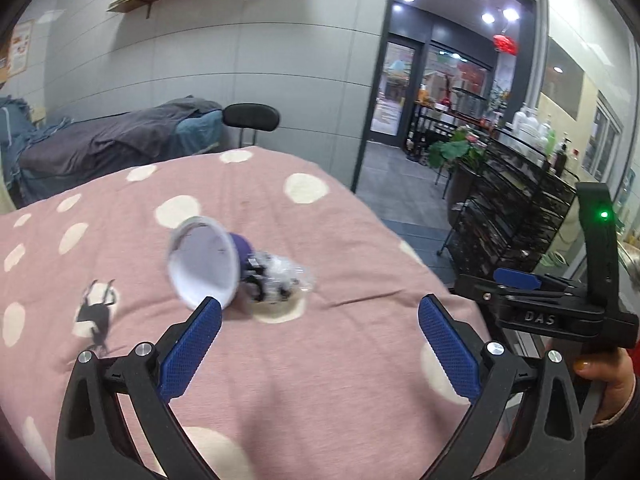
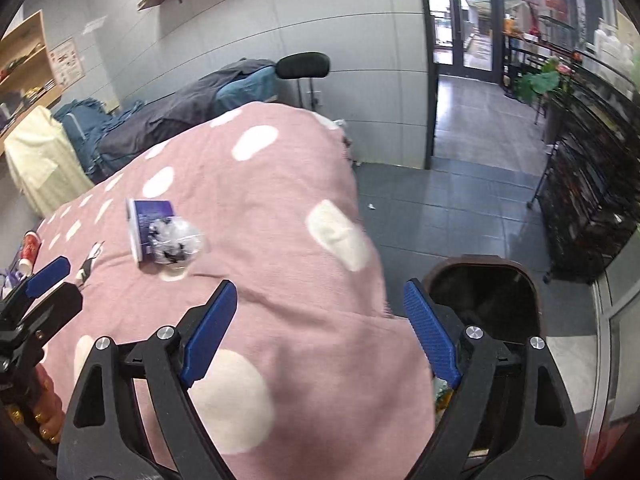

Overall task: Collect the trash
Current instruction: 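Move both tools back over the table toward the yogurt cup, then grasp the yogurt cup rim with the left tool while the right tool grasps the plastic wrap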

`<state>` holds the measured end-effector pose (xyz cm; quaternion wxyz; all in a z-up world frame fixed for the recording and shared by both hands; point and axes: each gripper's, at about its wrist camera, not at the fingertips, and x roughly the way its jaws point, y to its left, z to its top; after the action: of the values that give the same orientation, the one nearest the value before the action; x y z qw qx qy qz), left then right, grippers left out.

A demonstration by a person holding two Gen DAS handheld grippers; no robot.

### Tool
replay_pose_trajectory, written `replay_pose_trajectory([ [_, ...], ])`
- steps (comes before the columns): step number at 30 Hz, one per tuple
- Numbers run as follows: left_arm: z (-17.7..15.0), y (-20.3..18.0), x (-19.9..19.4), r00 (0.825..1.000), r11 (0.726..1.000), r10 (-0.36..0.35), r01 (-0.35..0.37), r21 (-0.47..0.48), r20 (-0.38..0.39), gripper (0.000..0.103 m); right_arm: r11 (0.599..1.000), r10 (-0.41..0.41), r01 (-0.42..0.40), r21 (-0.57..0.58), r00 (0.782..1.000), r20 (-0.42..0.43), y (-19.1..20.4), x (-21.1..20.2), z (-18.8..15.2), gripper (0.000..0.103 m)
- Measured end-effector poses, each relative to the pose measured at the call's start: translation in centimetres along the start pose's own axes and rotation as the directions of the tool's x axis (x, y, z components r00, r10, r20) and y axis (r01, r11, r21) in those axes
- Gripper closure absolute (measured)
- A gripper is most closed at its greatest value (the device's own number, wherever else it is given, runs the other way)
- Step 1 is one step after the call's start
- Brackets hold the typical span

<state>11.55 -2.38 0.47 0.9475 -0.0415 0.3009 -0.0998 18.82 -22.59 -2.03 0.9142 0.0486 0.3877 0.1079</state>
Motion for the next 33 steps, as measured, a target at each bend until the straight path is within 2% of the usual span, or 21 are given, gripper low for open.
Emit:
replay_pose_trajectory([
  [7, -0.5, 5.8, -0.5, 0.996, 0.994, 0.088, -0.089, -0.058, -0.022, 0.006, 0.996, 0.038, -0.039, -0.078, 0.999, -0.026, 4.0, 1.3, 0.8, 0.019],
  [10, -0.4, 7.8, 0.0, 0.994, 0.992, 0.097, -0.1, -0.08, -0.042, 0.007, 0.994, 0.052, -0.056, -0.096, 0.998, -0.045, 4.9, 2.1, 1.4, 0.019],
  [13, -0.3, 8.4, 0.6, 0.994, 0.992, 0.087, -0.093, -0.086, -0.061, 0.009, 0.991, 0.065, -0.072, -0.116, 0.996, -0.068, 5.7, 2.9, 2.0, 0.019],
  [18, 0.6, 7.9, 3.1, 0.992, 0.996, 0.072, -0.076, -0.037, -0.107, 0.021, 0.987, 0.07, -0.08, -0.14, 0.995, -0.072, 6.8, 3.4, 2.7, 0.019],
  [23, 2.3, 7.7, 5.4, 0.993, 0.997, 0.012, -0.021, -0.079, -0.118, 0.025, 0.987, 0.064, -0.075, -0.142, 0.995, -0.082, 6.9, 3.7, 2.7, 0.019],
  [26, 3.5, 7.7, 7.0, 0.991, 0.994, -0.001, -0.013, -0.109, -0.13, 0.029, 0.986, 0.054, -0.066, -0.155, 0.995, -0.084, 7.1, 3.7, 2.5, 0.019],
  [31, 4.2, 8.7, 10.3, 0.981, 0.982, -0.006, -0.03, -0.185, -0.192, 0.045, 0.979, 0.058, -0.074, -0.19, 0.994, -0.091, 7.9, 3.8, 2.6, 0.019],
  [33, 4.0, 9.4, 11.2, 0.976, 0.974, -0.011, -0.038, -0.223, -0.216, 0.066, 0.974, 0.063, -0.083, -0.211, 0.993, -0.101, 8.3, 4.0, 2.6, 0.019],
])
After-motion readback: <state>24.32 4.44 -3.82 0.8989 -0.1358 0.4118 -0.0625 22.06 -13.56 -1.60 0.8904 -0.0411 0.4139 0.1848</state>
